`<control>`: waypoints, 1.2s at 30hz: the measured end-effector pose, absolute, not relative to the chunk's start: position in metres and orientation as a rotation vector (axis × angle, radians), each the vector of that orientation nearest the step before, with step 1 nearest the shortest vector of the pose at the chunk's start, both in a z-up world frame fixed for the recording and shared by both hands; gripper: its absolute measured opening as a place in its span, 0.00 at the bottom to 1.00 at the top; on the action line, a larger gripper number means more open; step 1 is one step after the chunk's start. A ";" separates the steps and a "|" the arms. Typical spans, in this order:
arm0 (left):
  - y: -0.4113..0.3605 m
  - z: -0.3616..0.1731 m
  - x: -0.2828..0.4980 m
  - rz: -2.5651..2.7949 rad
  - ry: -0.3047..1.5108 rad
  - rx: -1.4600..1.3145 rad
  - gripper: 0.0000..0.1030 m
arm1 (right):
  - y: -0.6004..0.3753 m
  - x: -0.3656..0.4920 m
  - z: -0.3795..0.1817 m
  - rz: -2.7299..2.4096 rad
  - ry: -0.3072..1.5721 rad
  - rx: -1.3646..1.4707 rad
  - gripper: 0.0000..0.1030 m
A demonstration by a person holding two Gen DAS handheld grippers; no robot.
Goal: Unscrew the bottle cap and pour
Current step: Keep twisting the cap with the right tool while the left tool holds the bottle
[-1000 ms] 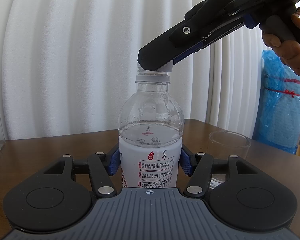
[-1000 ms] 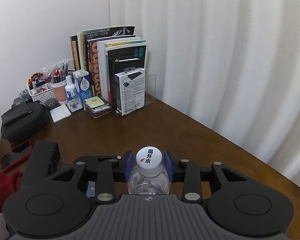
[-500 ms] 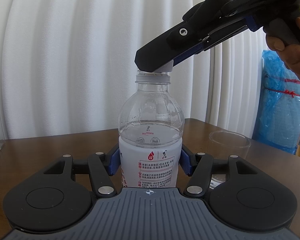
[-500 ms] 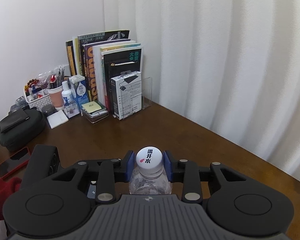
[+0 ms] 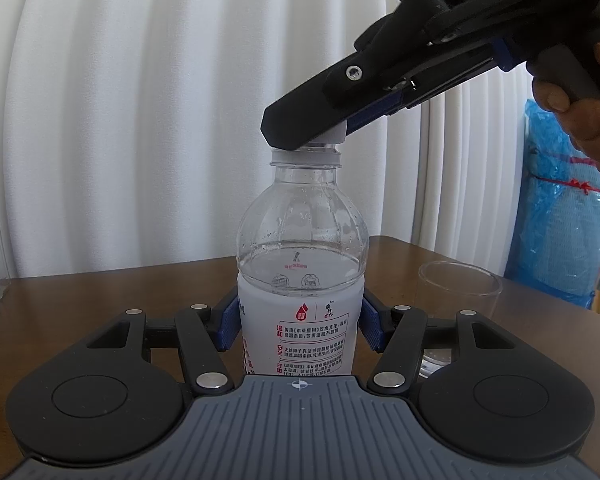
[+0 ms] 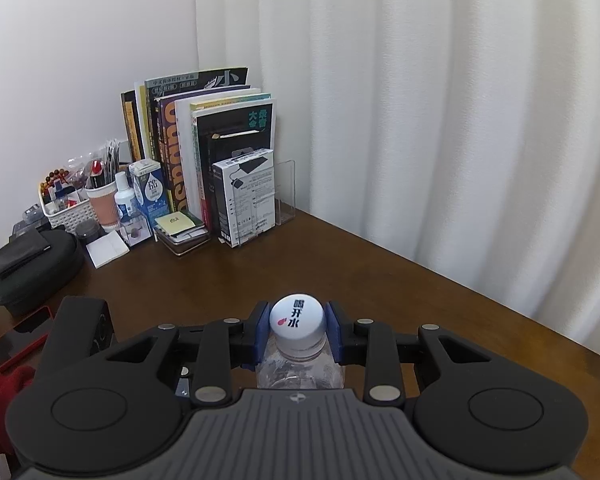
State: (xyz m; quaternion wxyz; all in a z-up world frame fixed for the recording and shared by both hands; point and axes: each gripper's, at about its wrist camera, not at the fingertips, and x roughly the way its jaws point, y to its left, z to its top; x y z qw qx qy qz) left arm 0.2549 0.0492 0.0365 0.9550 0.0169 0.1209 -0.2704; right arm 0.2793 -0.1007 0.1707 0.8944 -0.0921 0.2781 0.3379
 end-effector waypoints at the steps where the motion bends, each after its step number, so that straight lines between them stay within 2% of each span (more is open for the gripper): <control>1: 0.045 0.037 0.249 -0.545 0.244 0.035 0.57 | -0.101 0.280 0.171 0.702 0.577 -0.188 0.32; 26: 0.050 0.036 0.251 -0.547 0.247 0.040 0.57 | -0.101 0.283 0.173 0.725 0.561 -0.177 0.32; 35: 0.047 0.037 0.254 -0.545 0.249 0.043 0.57 | -0.098 0.285 0.173 0.729 0.550 -0.168 0.35; 36: 0.047 0.037 0.254 -0.546 0.249 0.043 0.57 | -0.099 0.285 0.174 0.727 0.542 -0.163 0.38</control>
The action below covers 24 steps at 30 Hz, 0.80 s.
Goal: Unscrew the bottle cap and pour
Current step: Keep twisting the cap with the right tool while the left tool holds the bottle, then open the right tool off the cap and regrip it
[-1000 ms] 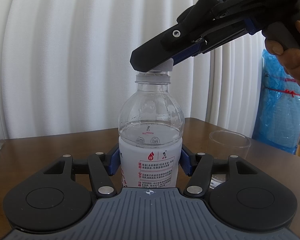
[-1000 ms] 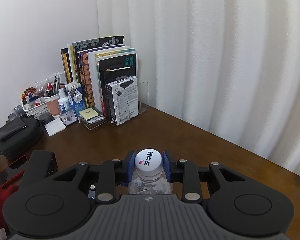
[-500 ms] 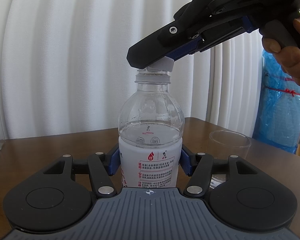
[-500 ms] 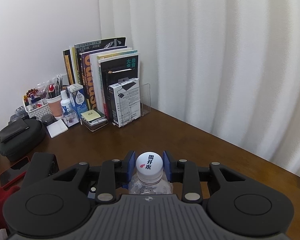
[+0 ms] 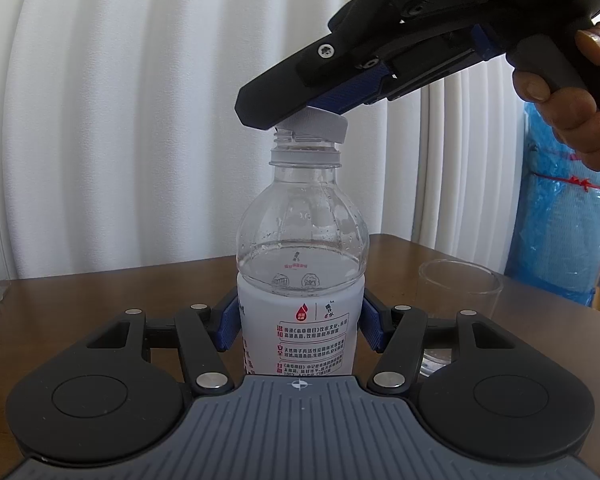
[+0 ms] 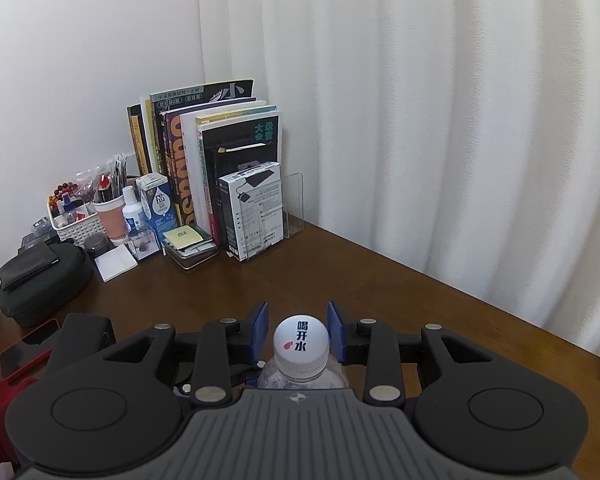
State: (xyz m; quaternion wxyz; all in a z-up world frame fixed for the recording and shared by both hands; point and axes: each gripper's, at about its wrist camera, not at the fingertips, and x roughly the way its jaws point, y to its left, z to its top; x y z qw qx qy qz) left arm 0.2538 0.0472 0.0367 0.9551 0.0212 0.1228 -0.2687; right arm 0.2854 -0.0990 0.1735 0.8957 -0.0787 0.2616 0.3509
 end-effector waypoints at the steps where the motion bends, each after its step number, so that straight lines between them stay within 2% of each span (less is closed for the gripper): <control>1: 0.047 0.037 0.254 -0.546 0.249 0.043 0.57 | -0.100 0.284 0.175 0.727 0.529 -0.157 0.41; 3: 0.047 0.036 0.254 -0.547 0.249 0.044 0.57 | -0.103 0.281 0.179 0.728 0.494 -0.145 0.51; 5: 0.047 0.036 0.254 -0.549 0.249 0.044 0.57 | -0.106 0.274 0.184 0.722 0.450 -0.131 0.52; 7: 0.048 0.036 0.254 -0.550 0.250 0.044 0.57 | -0.111 0.263 0.186 0.702 0.390 -0.127 0.57; 8: 0.048 0.036 0.254 -0.550 0.250 0.044 0.57 | -0.112 0.257 0.186 0.686 0.361 -0.133 0.62; 9: 0.048 0.036 0.254 -0.550 0.249 0.044 0.57 | -0.112 0.249 0.184 0.655 0.325 -0.155 0.73; 11: 0.048 0.036 0.254 -0.550 0.250 0.045 0.57 | -0.111 0.232 0.176 0.581 0.240 -0.216 0.84; 16: 0.049 0.035 0.253 -0.551 0.254 0.048 0.57 | -0.098 0.198 0.153 0.541 0.124 -0.331 0.83; 21: 0.050 0.035 0.253 -0.550 0.256 0.044 0.57 | -0.091 0.200 0.143 0.530 0.134 -0.289 0.67; 24: 0.050 0.035 0.253 -0.552 0.258 0.043 0.57 | -0.093 0.211 0.140 0.544 0.188 -0.230 0.62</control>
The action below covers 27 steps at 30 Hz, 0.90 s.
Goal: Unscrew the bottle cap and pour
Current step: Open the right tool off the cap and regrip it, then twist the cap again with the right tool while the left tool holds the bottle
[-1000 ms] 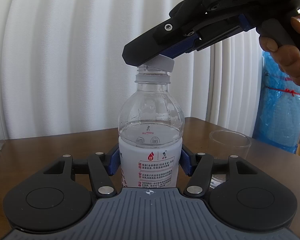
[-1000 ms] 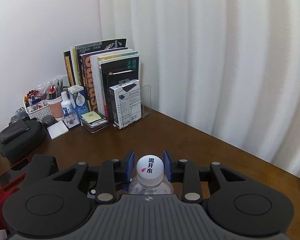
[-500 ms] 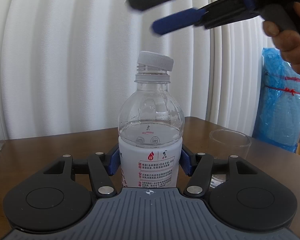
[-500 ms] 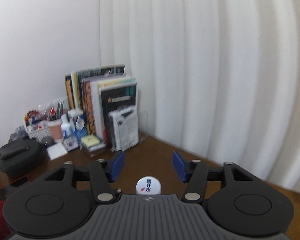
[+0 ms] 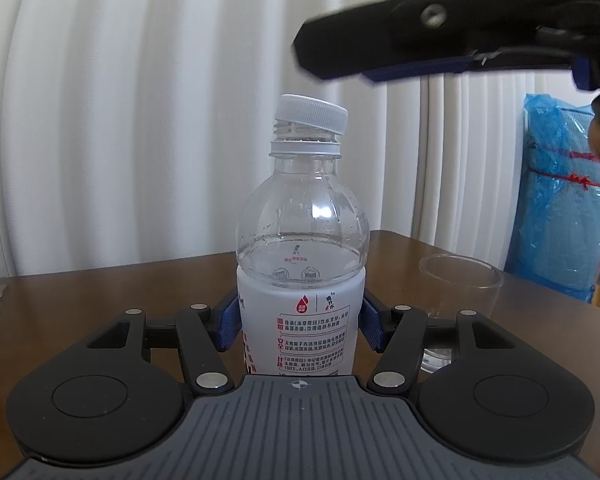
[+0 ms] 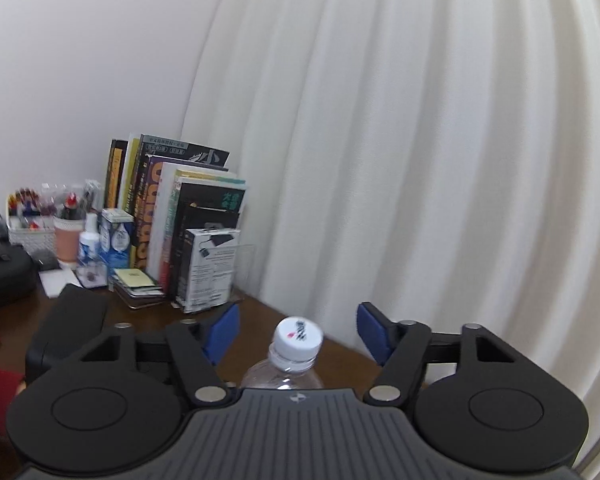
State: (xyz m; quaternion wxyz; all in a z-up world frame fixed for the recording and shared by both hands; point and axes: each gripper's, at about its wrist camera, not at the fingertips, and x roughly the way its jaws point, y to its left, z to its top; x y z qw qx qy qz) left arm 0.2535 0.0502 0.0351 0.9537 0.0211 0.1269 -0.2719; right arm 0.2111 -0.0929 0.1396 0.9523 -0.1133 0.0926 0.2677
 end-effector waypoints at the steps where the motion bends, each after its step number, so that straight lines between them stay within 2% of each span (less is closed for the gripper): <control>1: 0.051 0.035 0.254 -0.553 0.258 0.043 0.57 | -0.094 0.213 0.138 0.542 0.193 -0.224 0.62; 4: 0.052 0.034 0.254 -0.555 0.257 0.042 0.57 | -0.098 0.219 0.135 0.543 0.212 -0.198 0.54; 5: 0.052 0.034 0.254 -0.555 0.257 0.041 0.57 | -0.101 0.222 0.135 0.553 0.225 -0.178 0.46; 6: 0.053 0.034 0.254 -0.556 0.258 0.040 0.57 | -0.103 0.226 0.134 0.563 0.242 -0.156 0.42; 13: 0.054 0.033 0.254 -0.556 0.259 0.040 0.57 | -0.108 0.233 0.132 0.576 0.258 -0.136 0.38; 17: 0.053 0.033 0.253 -0.554 0.261 0.043 0.57 | -0.107 0.235 0.133 0.598 0.273 -0.152 0.31; 27: 0.051 0.033 0.255 -0.556 0.269 0.051 0.57 | -0.116 0.255 0.149 0.694 0.382 -0.149 0.31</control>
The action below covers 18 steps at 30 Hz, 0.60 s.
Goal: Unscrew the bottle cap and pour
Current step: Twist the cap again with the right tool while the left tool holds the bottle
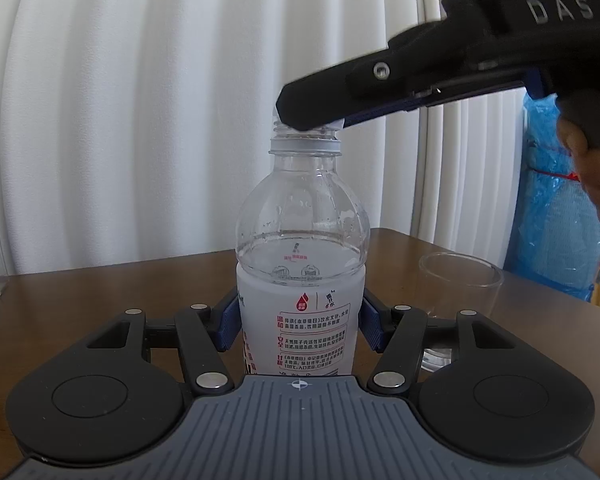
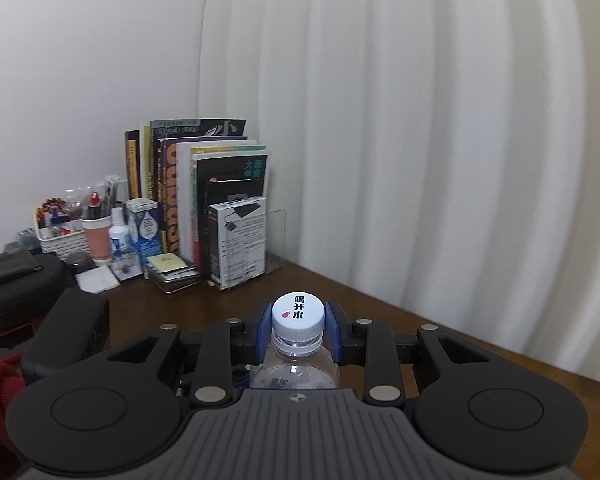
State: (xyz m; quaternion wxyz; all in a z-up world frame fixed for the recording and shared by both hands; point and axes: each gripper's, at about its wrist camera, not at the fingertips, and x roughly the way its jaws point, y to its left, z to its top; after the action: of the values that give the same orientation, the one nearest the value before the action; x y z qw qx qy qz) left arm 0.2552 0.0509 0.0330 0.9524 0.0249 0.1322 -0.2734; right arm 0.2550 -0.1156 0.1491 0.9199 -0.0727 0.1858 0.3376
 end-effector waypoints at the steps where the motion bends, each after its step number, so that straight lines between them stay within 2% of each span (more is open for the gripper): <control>1: 0.051 0.033 0.255 -0.557 0.269 0.051 0.57 | -0.117 0.258 0.152 0.708 0.402 -0.140 0.31; 18: 0.053 0.033 0.257 -0.557 0.268 0.071 0.57 | -0.111 0.284 0.170 0.827 0.557 -0.248 0.31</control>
State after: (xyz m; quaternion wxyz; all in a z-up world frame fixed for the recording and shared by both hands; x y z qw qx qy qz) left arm 0.2570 0.0528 0.0332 0.9520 0.0350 0.1320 -0.2739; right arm 0.2836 -0.1107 0.1704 0.8710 -0.1184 0.2662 0.3956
